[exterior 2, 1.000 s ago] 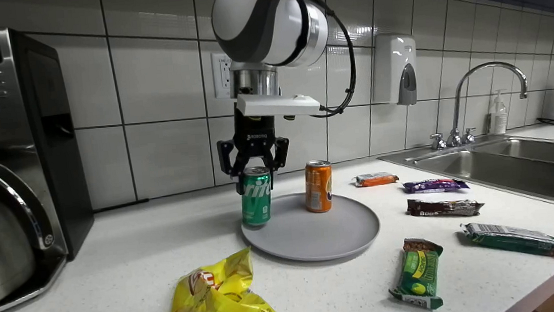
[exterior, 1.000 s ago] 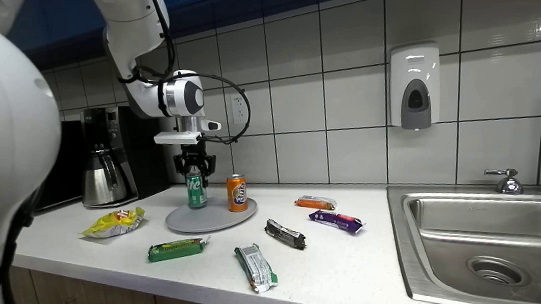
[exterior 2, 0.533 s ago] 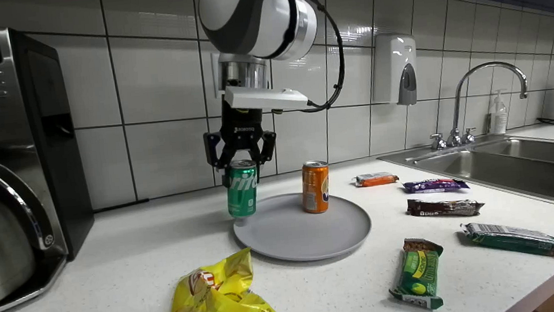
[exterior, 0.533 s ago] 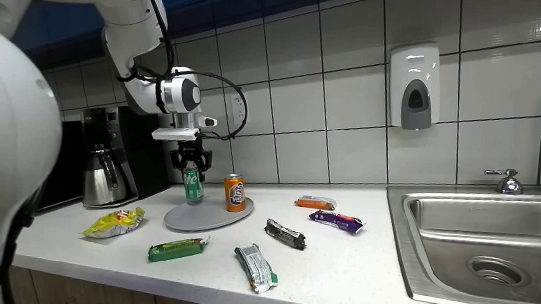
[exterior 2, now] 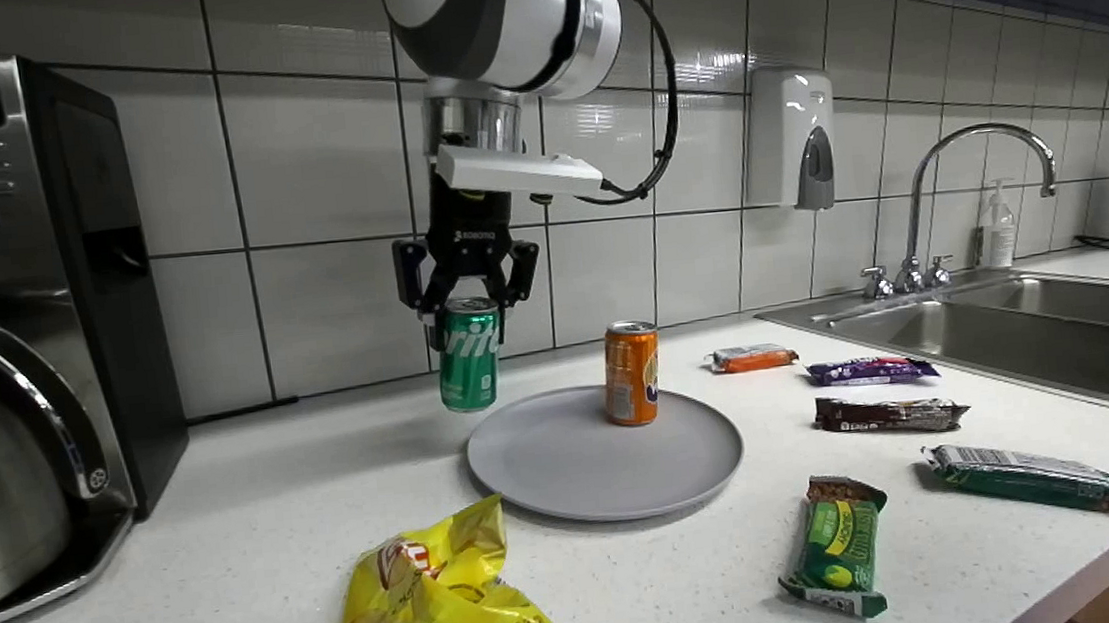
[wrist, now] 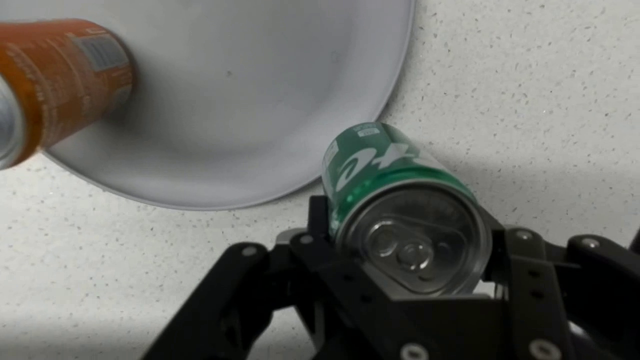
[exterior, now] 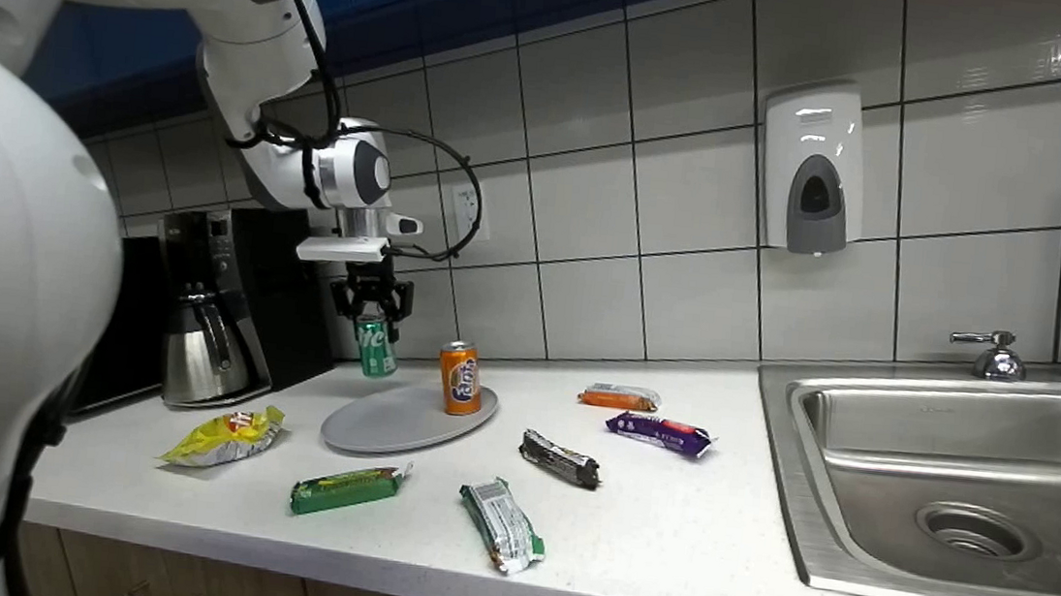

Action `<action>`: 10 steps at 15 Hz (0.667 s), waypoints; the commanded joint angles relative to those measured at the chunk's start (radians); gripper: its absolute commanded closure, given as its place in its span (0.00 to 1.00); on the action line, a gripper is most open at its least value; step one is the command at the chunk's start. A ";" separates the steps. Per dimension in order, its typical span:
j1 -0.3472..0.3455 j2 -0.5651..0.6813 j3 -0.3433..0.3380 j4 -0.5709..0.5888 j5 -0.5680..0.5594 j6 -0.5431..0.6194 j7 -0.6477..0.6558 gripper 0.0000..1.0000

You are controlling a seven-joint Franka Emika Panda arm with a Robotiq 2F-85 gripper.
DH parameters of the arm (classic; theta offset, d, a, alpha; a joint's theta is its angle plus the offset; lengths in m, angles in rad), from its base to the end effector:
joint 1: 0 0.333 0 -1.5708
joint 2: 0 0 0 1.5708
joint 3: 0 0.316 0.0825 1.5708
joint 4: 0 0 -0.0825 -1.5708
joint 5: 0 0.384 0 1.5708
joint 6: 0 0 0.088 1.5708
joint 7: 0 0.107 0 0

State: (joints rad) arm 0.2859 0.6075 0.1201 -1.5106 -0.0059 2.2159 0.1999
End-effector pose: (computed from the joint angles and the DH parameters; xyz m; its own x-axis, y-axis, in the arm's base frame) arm 0.6644 0.2697 0.3205 0.9800 0.1794 0.0864 0.1864 -0.9790 -0.0822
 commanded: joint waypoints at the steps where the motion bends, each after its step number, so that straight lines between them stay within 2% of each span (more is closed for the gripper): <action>1: 0.002 0.040 0.011 0.085 0.002 -0.053 -0.032 0.62; 10: 0.038 0.124 0.021 0.194 -0.002 -0.090 -0.048 0.62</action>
State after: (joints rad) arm 0.3171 0.6905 0.1305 -1.4048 -0.0059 2.1849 0.1758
